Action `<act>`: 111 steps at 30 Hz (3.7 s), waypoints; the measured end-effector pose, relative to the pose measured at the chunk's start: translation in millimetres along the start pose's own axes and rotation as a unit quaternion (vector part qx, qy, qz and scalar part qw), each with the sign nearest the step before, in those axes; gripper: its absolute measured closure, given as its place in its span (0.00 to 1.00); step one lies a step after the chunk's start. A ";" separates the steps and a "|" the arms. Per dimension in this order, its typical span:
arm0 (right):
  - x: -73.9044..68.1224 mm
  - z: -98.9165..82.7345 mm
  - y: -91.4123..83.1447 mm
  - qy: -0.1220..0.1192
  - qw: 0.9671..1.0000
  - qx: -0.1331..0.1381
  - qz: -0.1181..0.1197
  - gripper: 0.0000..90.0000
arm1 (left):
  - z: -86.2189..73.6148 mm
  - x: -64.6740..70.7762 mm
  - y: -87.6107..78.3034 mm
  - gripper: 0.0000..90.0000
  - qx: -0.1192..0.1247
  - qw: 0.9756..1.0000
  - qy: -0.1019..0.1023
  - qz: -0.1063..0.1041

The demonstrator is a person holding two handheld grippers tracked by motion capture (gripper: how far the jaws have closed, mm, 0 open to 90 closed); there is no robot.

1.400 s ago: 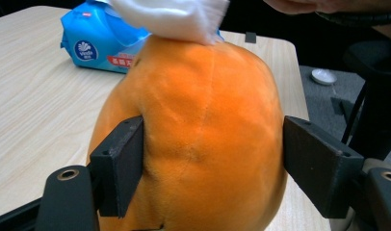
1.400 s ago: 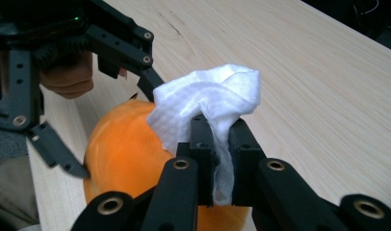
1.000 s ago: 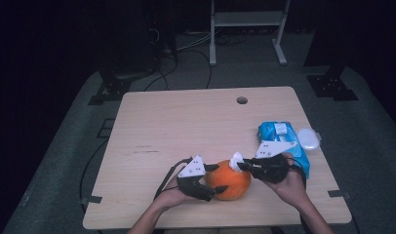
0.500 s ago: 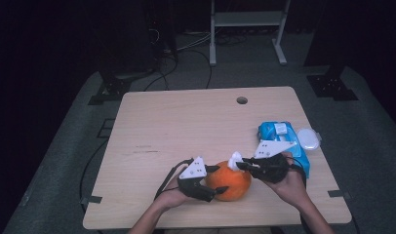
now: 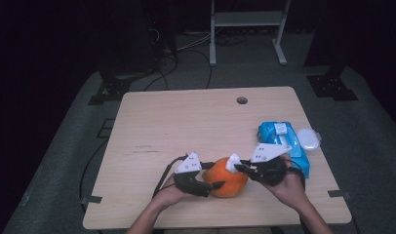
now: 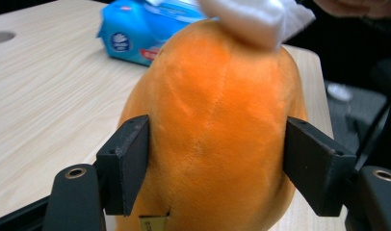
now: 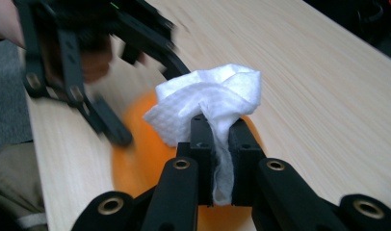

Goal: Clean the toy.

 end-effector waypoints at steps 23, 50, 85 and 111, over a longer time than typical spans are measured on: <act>2.2 -7.4 2.8 0.012 1.000 0.004 0.019 0.91 | -9.8 -4.5 9.0 0.13 -0.007 0.999 0.039 -0.015; 3.2 11.3 -21.3 0.045 0.995 0.084 0.042 0.92 | 23.5 7.6 -17.7 0.41 0.040 0.997 0.068 0.006; 31.8 -36.2 25.0 0.131 0.989 -0.006 0.065 0.92 | 5.6 1.5 -3.8 0.35 -0.025 0.998 0.054 0.007; 12.8 -19.3 27.1 0.073 0.996 -0.004 0.046 0.91 | -9.9 -17.0 -21.9 0.14 0.002 0.999 0.049 -0.025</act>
Point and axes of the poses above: each handheld gripper's, and its own axes: y roughly forward along the jaws, z roughly out of its top, x roughly to its right, the point moved 1 cm from there along y, roughly forward along the jaws, and after that the axes turned 5 degrees about y, right-handed, at the moved point
